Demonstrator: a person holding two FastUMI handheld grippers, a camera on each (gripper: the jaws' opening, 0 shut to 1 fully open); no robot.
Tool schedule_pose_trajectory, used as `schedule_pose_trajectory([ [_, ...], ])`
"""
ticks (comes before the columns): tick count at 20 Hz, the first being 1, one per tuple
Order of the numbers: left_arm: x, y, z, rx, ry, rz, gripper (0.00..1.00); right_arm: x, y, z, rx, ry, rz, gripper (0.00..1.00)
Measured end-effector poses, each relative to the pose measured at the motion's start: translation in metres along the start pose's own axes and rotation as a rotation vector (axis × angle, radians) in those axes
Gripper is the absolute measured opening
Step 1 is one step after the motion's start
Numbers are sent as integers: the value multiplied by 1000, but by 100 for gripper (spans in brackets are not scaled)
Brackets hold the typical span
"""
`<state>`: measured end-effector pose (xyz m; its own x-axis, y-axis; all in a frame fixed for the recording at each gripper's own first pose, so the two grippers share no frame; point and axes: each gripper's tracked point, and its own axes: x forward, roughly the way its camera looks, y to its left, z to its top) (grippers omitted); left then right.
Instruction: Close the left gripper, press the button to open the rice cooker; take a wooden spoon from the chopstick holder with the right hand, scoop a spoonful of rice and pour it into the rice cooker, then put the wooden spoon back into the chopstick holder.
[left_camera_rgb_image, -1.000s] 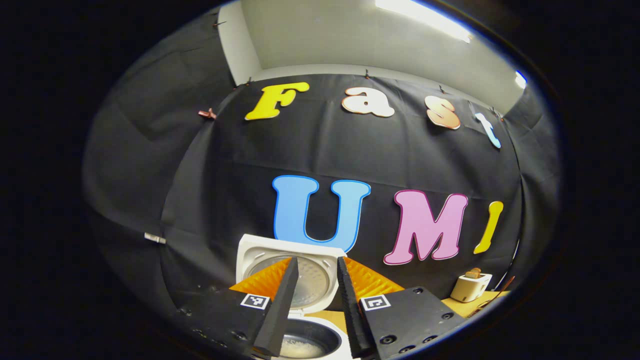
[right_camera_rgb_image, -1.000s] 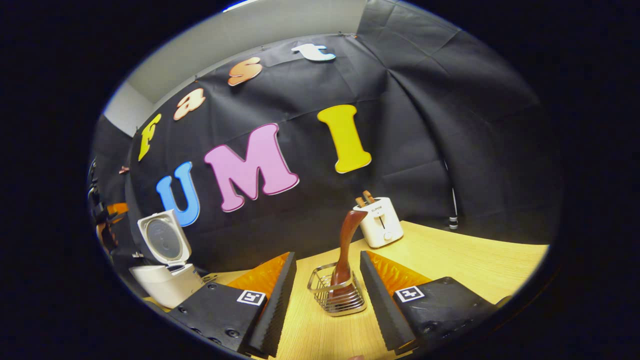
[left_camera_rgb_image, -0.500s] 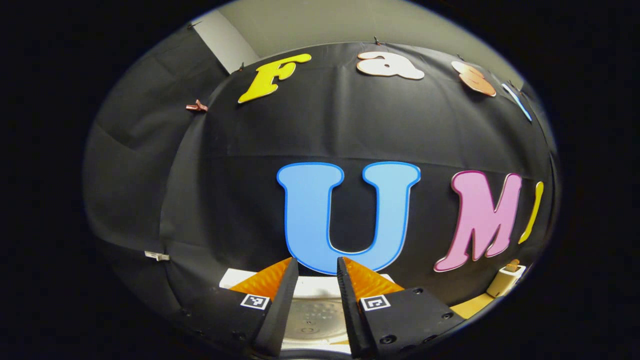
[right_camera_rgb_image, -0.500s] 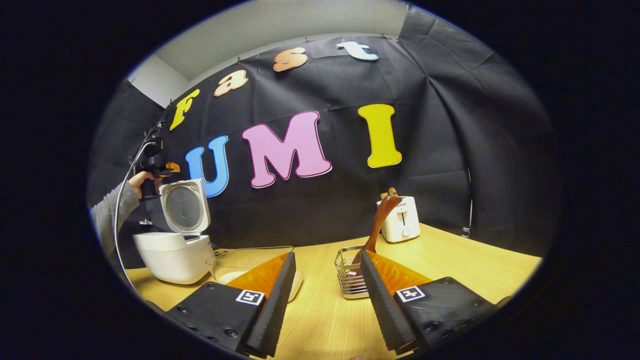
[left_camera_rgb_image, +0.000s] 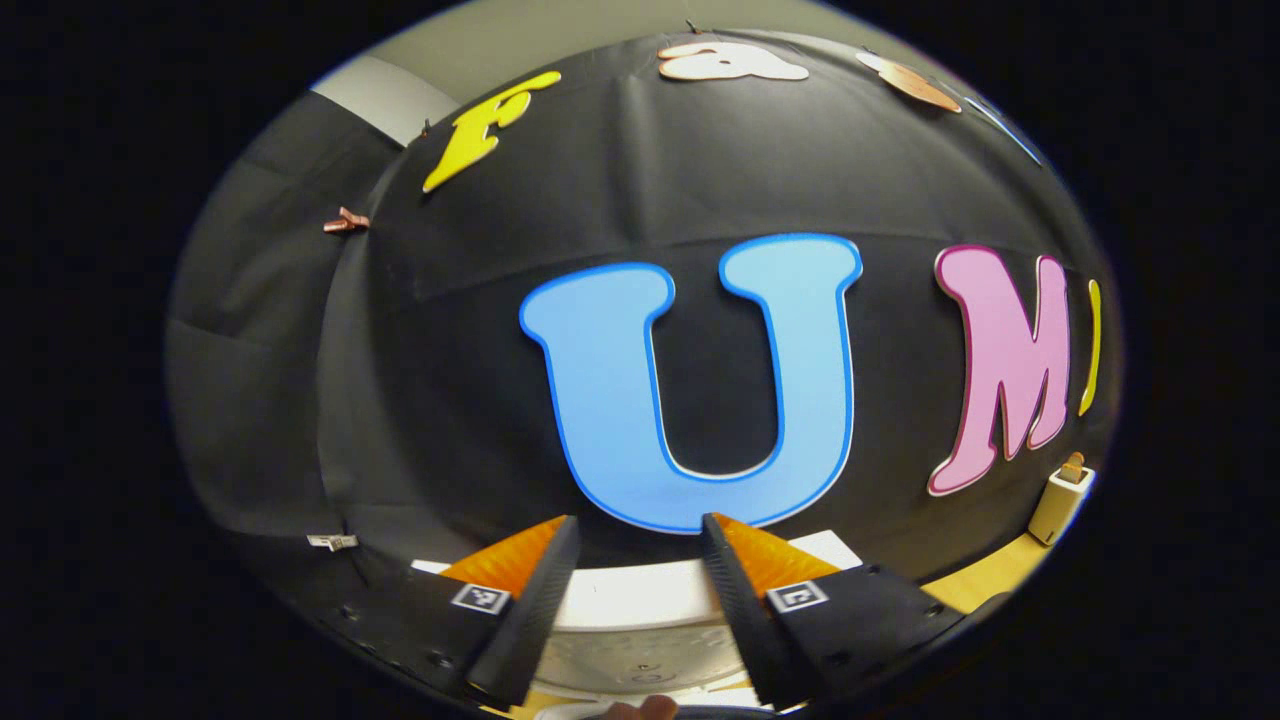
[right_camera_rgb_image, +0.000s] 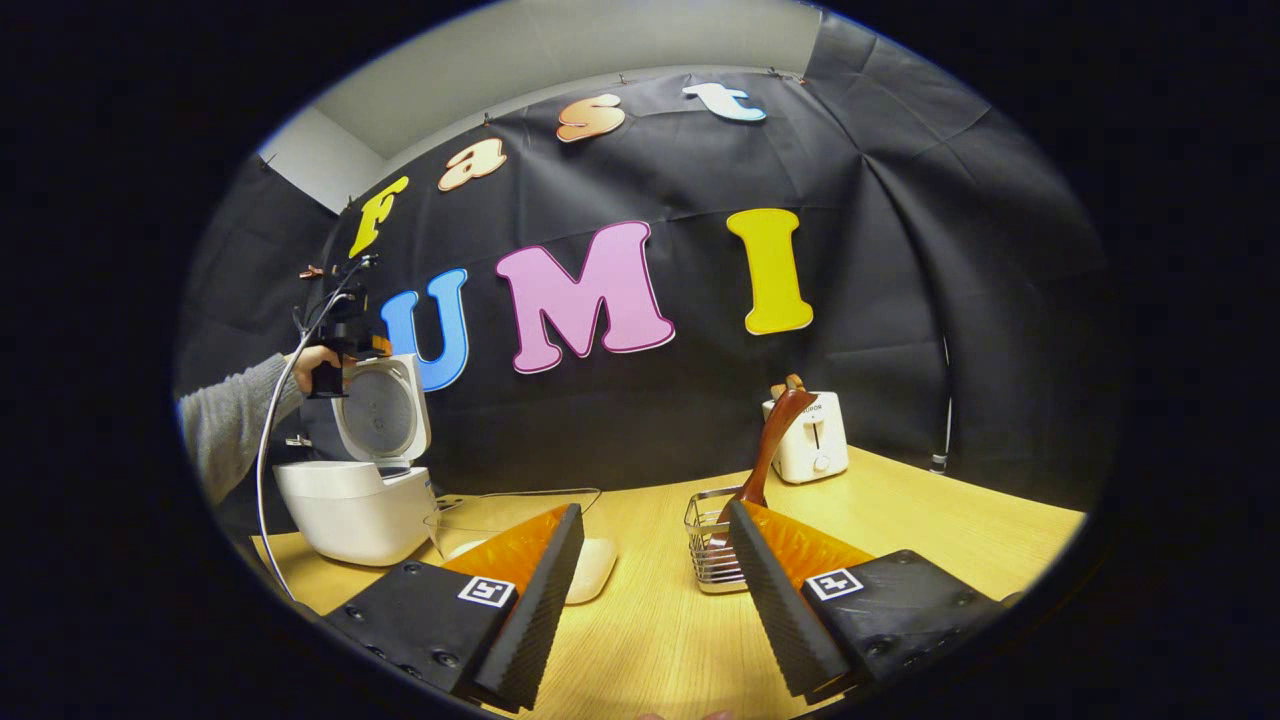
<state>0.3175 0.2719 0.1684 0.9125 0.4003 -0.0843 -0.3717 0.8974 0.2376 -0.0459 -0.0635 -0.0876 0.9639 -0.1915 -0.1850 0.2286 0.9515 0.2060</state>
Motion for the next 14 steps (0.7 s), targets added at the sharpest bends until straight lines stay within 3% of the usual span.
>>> schedule_pose_trajectory([
  [2,-5,-1,3,-69,-23,-3,93,0,0,-1,-8,5,3,90],
  [7,-32,-5,0,-68,16,-8,94,-3,-4,2,15,5,5,90],
  [14,-127,-21,-28,-64,24,-56,94,-12,-7,9,30,-5,17,90],
])
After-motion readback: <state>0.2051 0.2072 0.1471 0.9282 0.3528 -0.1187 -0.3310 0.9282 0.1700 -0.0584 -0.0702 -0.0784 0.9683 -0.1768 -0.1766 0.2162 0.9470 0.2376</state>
